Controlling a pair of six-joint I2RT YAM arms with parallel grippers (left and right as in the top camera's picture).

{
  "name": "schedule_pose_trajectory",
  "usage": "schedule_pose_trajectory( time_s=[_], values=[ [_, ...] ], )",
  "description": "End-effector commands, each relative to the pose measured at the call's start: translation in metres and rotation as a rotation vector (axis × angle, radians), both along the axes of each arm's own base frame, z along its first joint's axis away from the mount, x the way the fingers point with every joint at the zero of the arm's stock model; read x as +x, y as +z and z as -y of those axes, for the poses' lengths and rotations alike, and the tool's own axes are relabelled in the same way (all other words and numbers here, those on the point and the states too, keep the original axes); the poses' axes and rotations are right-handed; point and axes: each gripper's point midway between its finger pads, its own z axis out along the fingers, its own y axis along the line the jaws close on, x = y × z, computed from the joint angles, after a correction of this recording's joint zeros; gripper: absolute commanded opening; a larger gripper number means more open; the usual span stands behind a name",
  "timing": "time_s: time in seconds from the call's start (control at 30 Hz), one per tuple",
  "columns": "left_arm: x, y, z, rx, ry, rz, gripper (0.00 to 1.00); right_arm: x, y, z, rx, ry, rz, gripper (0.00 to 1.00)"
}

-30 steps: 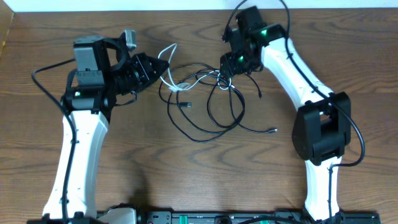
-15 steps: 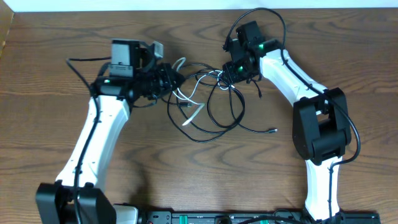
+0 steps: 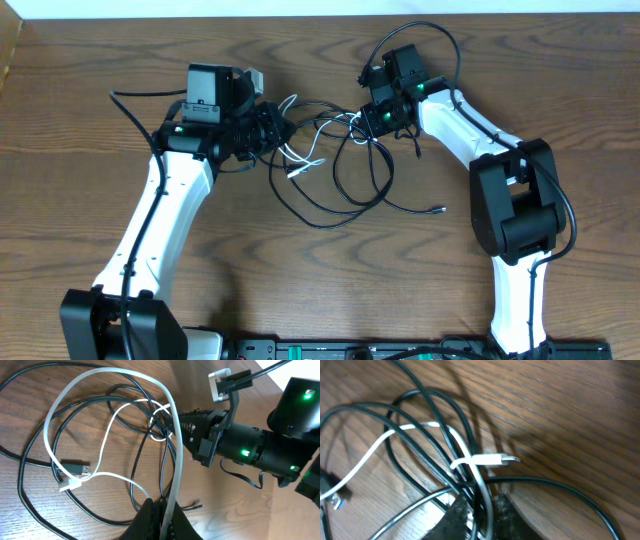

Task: Untangle cables

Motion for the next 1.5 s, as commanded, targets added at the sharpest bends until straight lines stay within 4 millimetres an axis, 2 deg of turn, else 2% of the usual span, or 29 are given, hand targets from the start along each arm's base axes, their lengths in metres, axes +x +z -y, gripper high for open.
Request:
schedule_pose_trajectory(
  time_s=[0.0,0.13,0.23,0.3,0.37,0.4,0.47,0.53,0.6,0.7,0.77,0.93,1.0,1.17,1.27,1.3,1.33,1.4,1.47],
  values=[
    [0.001,-0.005,-0.001,0.058,0.000,0.020,0.08,-0.008,-0.003,-0.008,0.050,0.028,-0.035,0.01],
    [0.001,-0.004,0.002,0.056,-0.008,0.029,0.08,-0.018,0.006,-0.023,0.141,0.080,-0.070,0.01],
    [0.002,-0.004,0.002,0.057,-0.008,0.032,0.08,-0.029,0.026,-0.035,0.234,0.128,-0.095,0.01],
    [0.002,-0.004,0.002,0.057,-0.008,0.033,0.07,-0.040,0.055,-0.046,0.329,0.200,-0.096,0.01],
    [0.003,-0.004,0.001,0.063,-0.002,0.037,0.08,-0.054,0.094,-0.056,0.450,0.281,-0.091,0.01],
    [0.004,-0.003,0.000,0.064,0.000,0.043,0.07,-0.063,0.120,-0.060,0.532,0.340,-0.078,0.01],
    [0.006,-0.001,0.001,0.061,0.000,0.053,0.08,-0.077,0.168,-0.062,0.667,0.424,-0.047,0.01],
    [0.007,-0.001,0.001,0.060,0.000,0.059,0.07,-0.084,0.206,-0.057,0.755,0.476,0.004,0.01],
    [0.008,0.000,0.001,0.058,0.002,0.061,0.08,-0.087,0.229,-0.050,0.774,0.486,0.049,0.01],
    [0.009,0.001,0.001,0.057,0.002,0.066,0.08,-0.091,0.247,-0.045,0.772,0.480,0.083,0.01],
    [0.009,0.001,0.001,0.057,0.003,0.068,0.07,-0.087,0.249,-0.042,0.732,0.433,0.093,0.01],
    [0.009,0.001,0.001,0.057,0.002,0.069,0.07,-0.049,0.209,-0.017,0.439,0.142,0.108,0.01],
    [0.009,0.001,0.001,0.057,0.002,0.069,0.07,-0.040,0.195,-0.006,0.355,0.046,0.096,0.01],
    [0.012,0.006,0.005,0.039,-0.008,0.091,0.08,-0.043,0.193,-0.008,0.342,0.059,0.098,0.01],
    [0.016,0.029,0.020,-0.052,-0.070,0.171,0.07,-0.044,0.189,-0.006,0.312,0.065,0.100,0.03],
    [0.017,0.039,0.024,-0.080,-0.091,0.205,0.07,-0.043,0.186,-0.003,0.295,0.053,0.100,0.07],
    [0.017,0.047,0.027,-0.096,-0.106,0.233,0.07,-0.042,0.183,0.000,0.273,0.038,0.102,0.18],
    [0.017,0.066,0.028,-0.112,-0.116,0.285,0.07,-0.039,0.180,0.006,0.237,0.015,0.110,0.54],
    [0.013,0.090,0.028,-0.119,-0.118,0.348,0.08,-0.035,0.177,0.011,0.207,-0.005,0.121,0.80]
  ],
)
